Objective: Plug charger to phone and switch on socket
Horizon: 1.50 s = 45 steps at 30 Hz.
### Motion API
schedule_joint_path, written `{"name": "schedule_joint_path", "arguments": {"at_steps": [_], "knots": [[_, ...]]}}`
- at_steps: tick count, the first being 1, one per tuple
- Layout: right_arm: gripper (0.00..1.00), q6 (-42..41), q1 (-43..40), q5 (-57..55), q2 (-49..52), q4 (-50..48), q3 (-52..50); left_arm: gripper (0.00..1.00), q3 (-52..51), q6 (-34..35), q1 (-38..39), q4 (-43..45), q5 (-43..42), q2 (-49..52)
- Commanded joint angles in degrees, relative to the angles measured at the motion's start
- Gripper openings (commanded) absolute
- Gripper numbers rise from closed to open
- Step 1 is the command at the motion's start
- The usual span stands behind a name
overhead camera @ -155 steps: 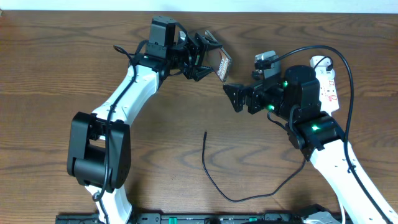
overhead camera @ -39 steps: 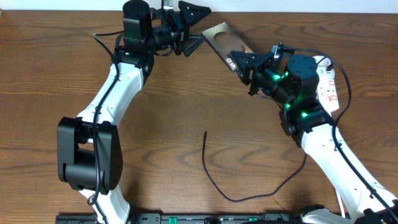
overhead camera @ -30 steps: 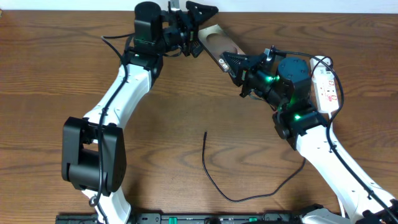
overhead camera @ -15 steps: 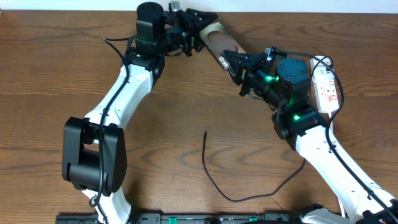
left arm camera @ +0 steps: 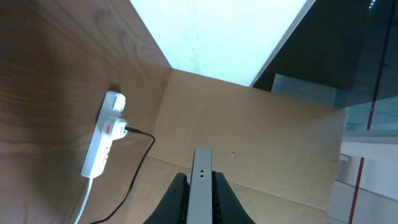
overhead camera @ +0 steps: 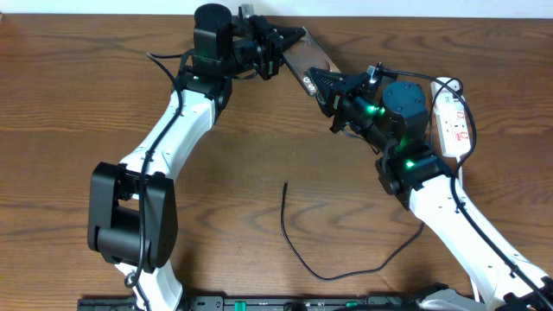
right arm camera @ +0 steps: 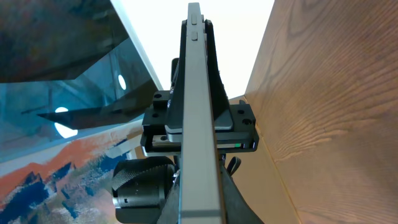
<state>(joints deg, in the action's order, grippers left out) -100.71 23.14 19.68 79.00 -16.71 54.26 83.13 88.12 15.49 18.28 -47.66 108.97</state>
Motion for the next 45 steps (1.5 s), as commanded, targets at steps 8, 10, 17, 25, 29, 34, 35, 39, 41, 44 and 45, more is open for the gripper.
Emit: {"name": "schedule_joint_path", "arguments": {"at_steps": [8,10,17,25,29,34,35,39,41,44,45], "knots": [[0.99,0.9,0.7,0.4,-0.7,-0.2,1.2,0.08,1.2,-0.7,-1.1,0.7,-0.3,-1.4],[0.99,1.6,0.7,0.4,-0.7,-0.2,1.2,0.07,1.2,-0.7,-1.9,0.7,-0.7,-1.4],[0.99,16.8,0.5,2.3,-0.7,-0.2,1.2,0.08,1.2,-0.9,-9.4,0.7,-6.2,-1.4],[0.99,35.0,0.1,8.9,-0.6,8.7,1.2,0.07,1.2,-4.5,-24.9,0.7,-23.0,-1.4],[0.99,38.4,0.2,12.3,-0.5,11.0,1.2,0.08,1.2,-8.3,-28.8,0.7,-30.5,-1.4],[0.99,44.3,0.9,11.9,1.9,27.7,6.4,0.08,1.2,-14.5,-29.4,0.7,-37.9,-1.4],[0.99,46.1,1.5,11.3,3.1,32.4,8.6,0.07,1.2,-15.1,-29.4,0.7,-38.1,-1.4],[0.99,52.8,5.7,4.7,11.5,55.9,21.4,0.07,1.2,-15.1,-29.4,0.7,-38.1,-1.4],[0.99,56.7,7.6,-0.9,15.6,66.3,26.6,0.08,1.2,-15.1,-29.4,0.7,-38.1,-1.4],[0.99,61.5,9.5,-2.6,18.9,69.7,28.6,0.07,1.2,-15.1,-29.4,0.7,-38.1,-1.4],[0.99,61.5,9.9,-2.6,19.4,69.6,28.5,0.07,1.2,-15.3,-29.4,0.7,-38.1,-1.4]]}}
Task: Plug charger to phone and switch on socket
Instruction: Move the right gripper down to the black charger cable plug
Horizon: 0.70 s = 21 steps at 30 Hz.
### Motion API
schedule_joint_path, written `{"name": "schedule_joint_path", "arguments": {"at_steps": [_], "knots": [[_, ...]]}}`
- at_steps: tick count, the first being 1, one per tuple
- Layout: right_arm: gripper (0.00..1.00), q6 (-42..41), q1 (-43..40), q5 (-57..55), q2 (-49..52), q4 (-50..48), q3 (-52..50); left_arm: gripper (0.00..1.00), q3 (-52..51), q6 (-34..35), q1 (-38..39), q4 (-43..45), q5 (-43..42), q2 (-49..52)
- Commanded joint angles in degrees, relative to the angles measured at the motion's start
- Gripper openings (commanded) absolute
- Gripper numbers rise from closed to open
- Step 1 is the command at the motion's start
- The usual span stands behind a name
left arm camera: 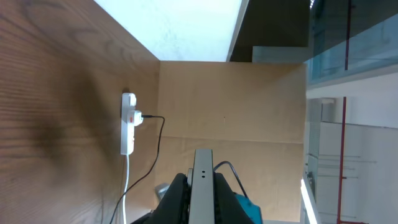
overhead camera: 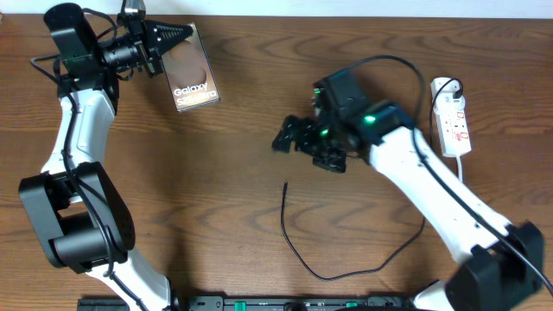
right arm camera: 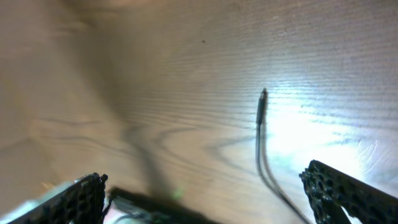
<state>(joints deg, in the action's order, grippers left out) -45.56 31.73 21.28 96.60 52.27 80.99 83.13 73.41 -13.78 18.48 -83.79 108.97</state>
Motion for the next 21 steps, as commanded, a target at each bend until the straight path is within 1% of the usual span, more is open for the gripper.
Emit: {"name": "schedule_joint_path", "arguments": {"at_steps": [1,4,6,7,8,13,17,20,21], "knots": [[0.99,6.5,1.9,-4.4,2.5,0.7,1.8,0.07,1.2,-0.9,-0.1,0.5,-1.9,-1.4],[0.99,4.1,2.6,-4.2,3.6,-0.5,1.7,0.07,1.1,-1.6,-0.1,0.5,-1.9,-1.4],[0.99,0.5,3.3,-5.1,4.2,-0.7,1.7,0.08,1.1,-1.8,-0.1,0.5,-1.9,-1.4],[0.99,-3.2,4.4,-6.8,4.9,0.4,1.7,0.07,1.0,-1.9,-0.1,0.5,-1.9,-1.4],[0.99,-4.4,5.1,-7.8,5.6,0.9,1.7,0.07,0.9,-1.9,-0.1,0.5,-1.9,-1.4],[0.98,-9.1,10.2,-13.2,11.7,1.3,1.7,0.07,-0.6,-3.3,-0.1,0.5,-2.0,-1.4],[0.93,-12.4,10.8,-13.3,15.7,1.2,1.7,0.07,-1.4,-3.4,-0.1,0.5,-2.0,-1.4],[0.92,-12.7,10.8,-12.8,17.6,1.1,1.7,0.07,-1.5,-4.0,-0.1,0.5,-2.0,-1.4],[0.9,-12.7,10.8,-12.8,18.0,1.1,1.7,0.07,-1.5,-4.4,-0.1,0.5,-2.0,-1.4]]}}
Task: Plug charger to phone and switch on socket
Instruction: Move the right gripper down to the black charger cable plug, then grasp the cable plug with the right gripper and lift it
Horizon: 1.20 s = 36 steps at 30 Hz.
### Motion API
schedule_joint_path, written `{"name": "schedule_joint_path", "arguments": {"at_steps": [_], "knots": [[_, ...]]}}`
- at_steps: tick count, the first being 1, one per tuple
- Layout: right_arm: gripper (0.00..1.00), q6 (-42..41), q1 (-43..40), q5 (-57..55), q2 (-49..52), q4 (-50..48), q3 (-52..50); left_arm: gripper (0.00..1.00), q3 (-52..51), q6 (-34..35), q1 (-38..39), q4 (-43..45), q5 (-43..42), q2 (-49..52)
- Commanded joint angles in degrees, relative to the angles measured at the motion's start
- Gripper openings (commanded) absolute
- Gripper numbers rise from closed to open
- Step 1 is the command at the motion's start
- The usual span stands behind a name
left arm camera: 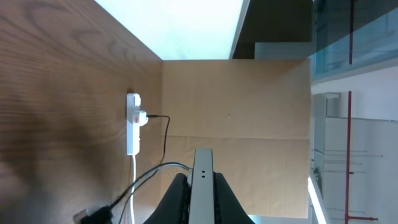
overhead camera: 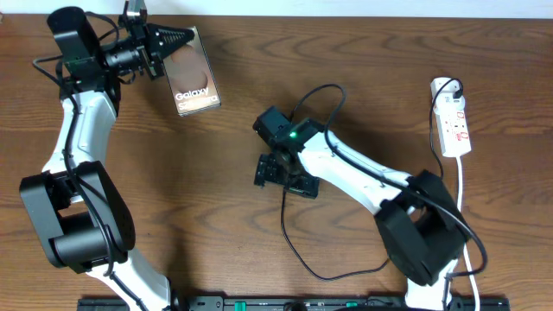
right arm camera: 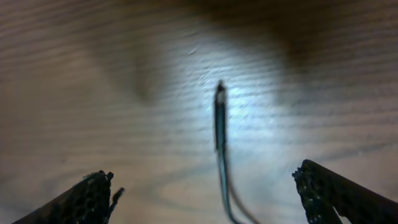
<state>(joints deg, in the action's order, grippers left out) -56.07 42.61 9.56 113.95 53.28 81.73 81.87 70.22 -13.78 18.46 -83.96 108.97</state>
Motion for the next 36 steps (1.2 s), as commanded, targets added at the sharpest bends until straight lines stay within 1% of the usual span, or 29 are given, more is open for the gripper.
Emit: {"name": "schedule_joint_path", "arguments": {"at_steps": [1,3,5,17,19,20,21,23,26,30,33,36], "knots": [[0.86,-2.2,-0.1,-1.1,1.0,0.1,1.0,0.07,-0.2,-1.3,-0.1,0.5,-1.8,-1.4],[0.82,-2.7,0.0,-1.2,1.6,-0.2,1.0,0.07,-0.2,-1.3,-0.1,0.5,-1.8,-1.4],[0.82,-3.7,0.0,-1.2,2.1,-0.4,1.0,0.07,-0.2,-1.5,-0.1,0.5,-1.8,-1.4],[0.77,-3.7,0.6,-1.9,4.1,-1.9,0.5,0.07,-0.2,-2.1,-0.1,0.5,-1.7,-1.4],[0.72,-3.7,1.1,-2.8,4.1,-1.9,0.5,0.07,-0.2,-2.1,-0.1,0.5,-1.7,-1.4],[0.67,-3.7,1.4,-3.3,4.1,-1.9,0.5,0.07,-0.2,-2.1,-0.1,0.5,-1.7,-1.4],[0.66,-3.7,1.6,-3.5,4.1,-1.9,0.5,0.07,-0.2,-2.1,-0.1,0.5,-1.7,-1.4],[0.59,-3.7,1.9,-4.2,4.1,-2.1,0.5,0.07,-0.2,-2.1,-0.1,0.5,-1.7,-1.4],[0.52,-3.7,1.9,-4.6,4.1,-2.2,0.5,0.07,-0.2,-2.1,-0.1,0.5,-1.8,-1.4],[0.5,-4.1,2.1,-4.6,4.1,-2.3,-0.3,0.07,-0.2,-2.1,-0.1,0.5,-1.8,-1.4],[0.46,-5.2,2.1,-4.7,4.1,-2.7,-1.3,0.07,-0.2,-2.1,-0.1,0.5,-1.8,-1.4],[0.45,-5.2,2.1,-4.7,4.1,-2.7,-1.4,0.07,-0.2,-2.1,-0.1,0.5,-1.8,-1.4]]}}
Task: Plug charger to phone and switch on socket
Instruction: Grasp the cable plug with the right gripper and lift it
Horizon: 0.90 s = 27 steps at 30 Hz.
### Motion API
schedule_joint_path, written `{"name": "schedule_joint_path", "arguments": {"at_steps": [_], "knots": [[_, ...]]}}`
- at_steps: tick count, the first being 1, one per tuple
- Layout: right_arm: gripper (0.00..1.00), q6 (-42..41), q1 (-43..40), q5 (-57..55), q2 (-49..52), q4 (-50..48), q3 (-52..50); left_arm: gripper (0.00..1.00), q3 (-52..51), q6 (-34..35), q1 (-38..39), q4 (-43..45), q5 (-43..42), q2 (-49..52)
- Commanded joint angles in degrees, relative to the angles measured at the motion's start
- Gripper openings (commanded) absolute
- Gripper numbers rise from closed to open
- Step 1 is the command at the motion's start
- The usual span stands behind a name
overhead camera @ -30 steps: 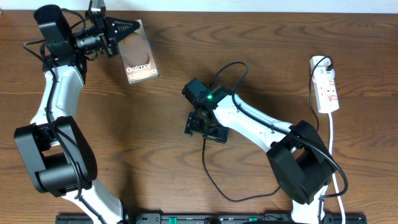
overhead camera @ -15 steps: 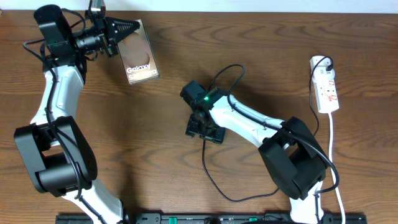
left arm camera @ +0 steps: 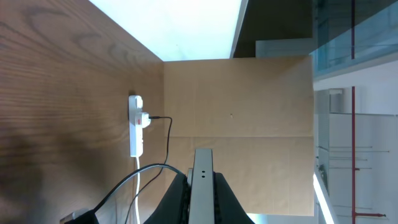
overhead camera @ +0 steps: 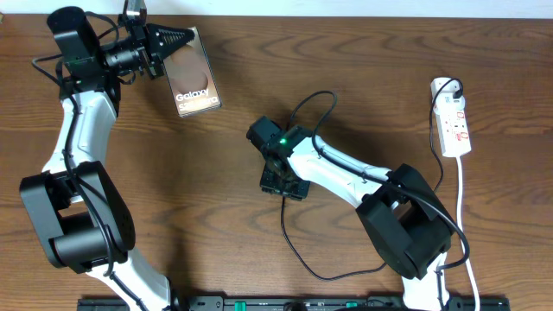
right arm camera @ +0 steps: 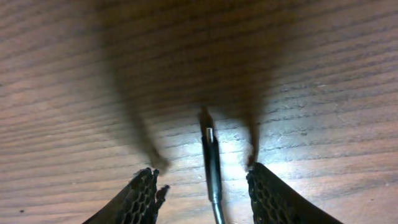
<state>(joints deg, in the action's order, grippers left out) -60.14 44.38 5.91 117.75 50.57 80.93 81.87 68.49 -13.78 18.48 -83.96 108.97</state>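
The phone (overhead camera: 194, 73), its screen marked "Galaxy", is held at the far left of the table, with my left gripper (overhead camera: 169, 40) shut on one end. The left wrist view shows it edge-on (left arm camera: 202, 183) between the fingers. The black charger cable (overhead camera: 298, 250) curls across the table's front. Its free plug end (right arm camera: 210, 158) lies on the wood between the fingertips (right arm camera: 144, 194) of my right gripper (right arm camera: 210, 190), which is open and low over it (overhead camera: 283, 183). The white power strip (overhead camera: 453, 117) lies at the right with the charger plugged in.
The strip's white lead (overhead camera: 462, 207) runs down the right side toward the front edge. The right arm's own black cable (overhead camera: 315, 108) loops above its wrist. In the left wrist view the strip (left arm camera: 135, 124) shows far off against a cardboard wall.
My right gripper has come down closer to the cable's plug end, and its open fingers now stand on either side of it. The left gripper and phone have not moved.
First both grippers held the phone at the back middle of the table. Then the left alone held it at the far left, with the right open over the table's middle. The right then hung over the cable's free end and now straddles it.
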Motion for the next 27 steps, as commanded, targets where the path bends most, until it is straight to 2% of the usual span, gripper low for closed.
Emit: {"name": "schedule_joint_path", "arguments": {"at_steps": [1,6,13,15,18,23,27], "knots": [[0.45,-1.1,0.3,-1.1,0.3,0.0,-0.6,0.08,-0.2,-0.4,-0.1,0.5,-1.8,-1.4],[0.36,-1.1,0.5,-1.8,0.3,-0.4,-1.8,0.07,-0.2,-0.4,-0.1,0.5,-1.8,-1.4],[0.33,-1.1,0.6,-1.9,0.3,-3.3,-4.5,0.07,-0.2,-0.4,-0.1,0.5,-1.7,-1.4],[0.25,-1.1,0.6,-1.9,0.3,-3.3,-4.5,0.07,-0.2,-0.4,-0.1,0.5,-1.7,-1.4],[0.01,-1.1,0.6,-1.0,0.3,-3.5,-4.5,0.07,-0.2,-0.5,-0.1,0.5,-1.7,-1.4],[0.01,-0.8,0.5,1.7,0.3,-3.5,-4.4,0.07,-0.2,-0.6,-0.2,0.5,-1.7,-1.4],[0.01,7.6,-0.7,10.4,0.1,-3.5,-2.7,0.07,-0.2,-0.6,-0.2,0.5,-1.7,-1.4]]}}
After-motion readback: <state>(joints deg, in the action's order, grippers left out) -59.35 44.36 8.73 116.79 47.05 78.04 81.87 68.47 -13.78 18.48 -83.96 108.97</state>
